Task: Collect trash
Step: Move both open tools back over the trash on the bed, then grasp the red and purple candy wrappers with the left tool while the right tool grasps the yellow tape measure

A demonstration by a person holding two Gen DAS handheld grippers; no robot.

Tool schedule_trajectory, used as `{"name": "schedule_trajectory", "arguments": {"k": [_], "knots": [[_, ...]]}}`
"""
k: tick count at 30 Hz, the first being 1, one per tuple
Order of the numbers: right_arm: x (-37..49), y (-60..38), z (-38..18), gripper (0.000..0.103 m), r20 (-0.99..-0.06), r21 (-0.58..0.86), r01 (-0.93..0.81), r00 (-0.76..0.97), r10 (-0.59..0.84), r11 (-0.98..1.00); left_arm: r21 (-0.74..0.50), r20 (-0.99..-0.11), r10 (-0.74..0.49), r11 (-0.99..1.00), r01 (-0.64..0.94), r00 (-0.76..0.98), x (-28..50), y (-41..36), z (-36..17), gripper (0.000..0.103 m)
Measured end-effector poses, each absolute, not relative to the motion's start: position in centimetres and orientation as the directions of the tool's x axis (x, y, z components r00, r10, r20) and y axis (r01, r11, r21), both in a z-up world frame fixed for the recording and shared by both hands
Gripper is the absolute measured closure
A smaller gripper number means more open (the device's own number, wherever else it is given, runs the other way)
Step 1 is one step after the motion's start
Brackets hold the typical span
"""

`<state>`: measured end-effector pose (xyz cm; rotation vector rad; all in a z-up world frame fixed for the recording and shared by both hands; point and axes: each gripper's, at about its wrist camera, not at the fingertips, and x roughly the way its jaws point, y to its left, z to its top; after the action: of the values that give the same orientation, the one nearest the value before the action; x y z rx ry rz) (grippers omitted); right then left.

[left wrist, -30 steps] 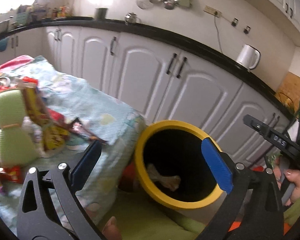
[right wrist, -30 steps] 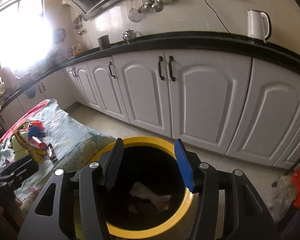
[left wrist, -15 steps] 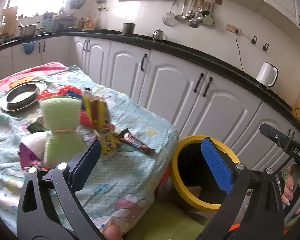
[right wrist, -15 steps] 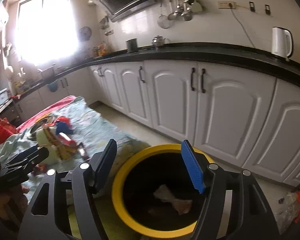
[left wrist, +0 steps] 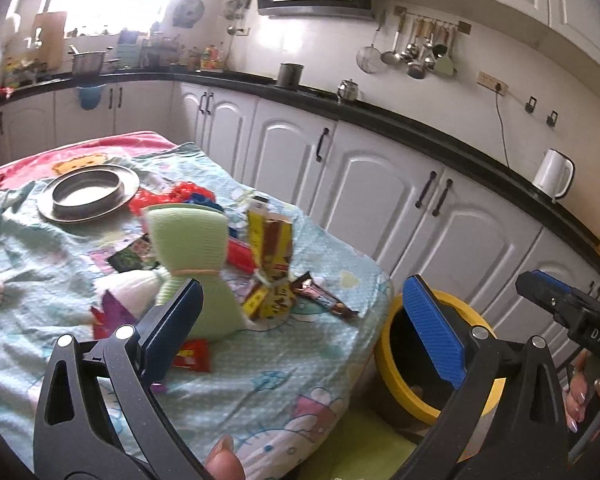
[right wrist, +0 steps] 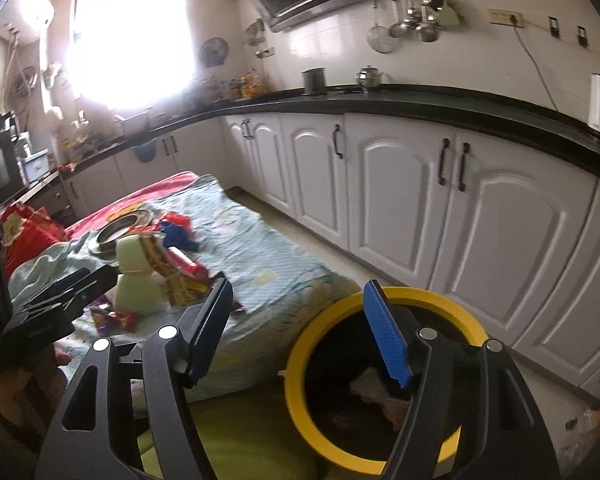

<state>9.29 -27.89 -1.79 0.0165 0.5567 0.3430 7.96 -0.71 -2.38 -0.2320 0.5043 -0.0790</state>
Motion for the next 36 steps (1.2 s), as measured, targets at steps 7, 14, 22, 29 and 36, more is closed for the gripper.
{"name": "schedule_trajectory", "arguments": {"k": [7, 14, 22, 29, 36], "knots": [[9.3, -25.2, -1.4, 0.037, -0.508, 0.104, -0.380, 0.774, 0.378, 0.919, -0.237, -0.461, -0.088, 0.971, -0.027, 0.883, 7.2, 1.3, -2.3, 0.011], [9.7, -22.1, -1.0, 0.037, -0.507, 0.099, -0.452, 0.744, 0.436, 0.887, -0.242, -0.461, -0.045, 0.967, -0.077, 0.886, 6.6, 3.4, -2.3, 0.011], [10.8, -18.7, -0.9, 0.037, -0.516, 0.089, -0.518, 0.706, 0.484, 0.851, -0.245, -0.475, 0.000, 0.961, -0.132, 0.880, 6.1, 5.7, -2.8, 0.011], [12.4, -15.9, -1.5, 0.037, -0.537, 0.071, -0.563, 0.674, 0.508, 0.823, -0.259, -0.508, 0.019, 0.950, -0.174, 0.861, 5.8, 7.4, -3.9, 0.011], [14.6, -13.6, -2.7, 0.037, -0.569, 0.077, -0.592, 0.635, 0.523, 0.802, -0.280, -0.549, 0.019, 0.938, -0.205, 0.836, 5.8, 9.0, -5.5, 0.011]]}}
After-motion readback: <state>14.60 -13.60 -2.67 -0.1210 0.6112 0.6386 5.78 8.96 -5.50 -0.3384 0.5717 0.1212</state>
